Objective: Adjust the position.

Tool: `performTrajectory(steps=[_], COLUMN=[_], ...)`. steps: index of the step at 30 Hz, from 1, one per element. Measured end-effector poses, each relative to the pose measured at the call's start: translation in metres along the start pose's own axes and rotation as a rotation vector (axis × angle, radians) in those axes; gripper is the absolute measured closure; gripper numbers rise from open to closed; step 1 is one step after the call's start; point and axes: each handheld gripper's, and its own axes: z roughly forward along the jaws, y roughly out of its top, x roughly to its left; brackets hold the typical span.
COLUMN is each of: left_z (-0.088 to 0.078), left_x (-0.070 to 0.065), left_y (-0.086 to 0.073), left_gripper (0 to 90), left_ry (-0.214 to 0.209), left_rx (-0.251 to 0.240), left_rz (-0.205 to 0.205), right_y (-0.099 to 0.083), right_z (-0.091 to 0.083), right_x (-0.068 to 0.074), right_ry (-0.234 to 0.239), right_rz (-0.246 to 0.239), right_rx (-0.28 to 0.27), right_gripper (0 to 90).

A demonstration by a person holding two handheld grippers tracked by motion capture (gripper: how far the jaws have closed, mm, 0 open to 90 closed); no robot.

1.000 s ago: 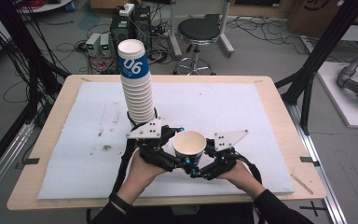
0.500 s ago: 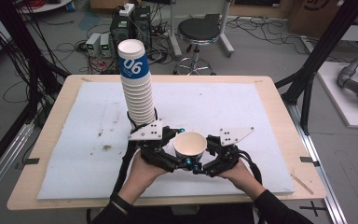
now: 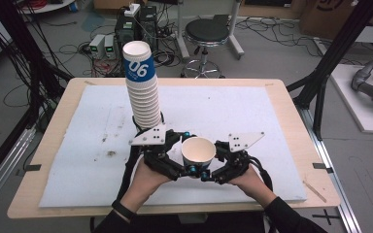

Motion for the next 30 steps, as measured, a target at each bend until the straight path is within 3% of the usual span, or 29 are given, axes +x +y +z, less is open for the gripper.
performTrajectory(steps=[14, 30], left_z=[-0.025, -0.013], left_x=[0.007, 0.007], left_y=[-0.007, -0.026], left_gripper=[10.8, 10.8], left_ry=[0.057, 0.050], left_rx=[-0.014, 0.056], left_rz=[-0.009, -0.022], right_y=[0.008, 0.019], right_z=[-0.011, -0.023], right_x=[-0.004, -0.005], right_ry=[-0.041, -0.069], right_rz=[-0.019, -0.003], right_rx=[-0.030, -0.082], right_gripper=[26.5, 26.5])
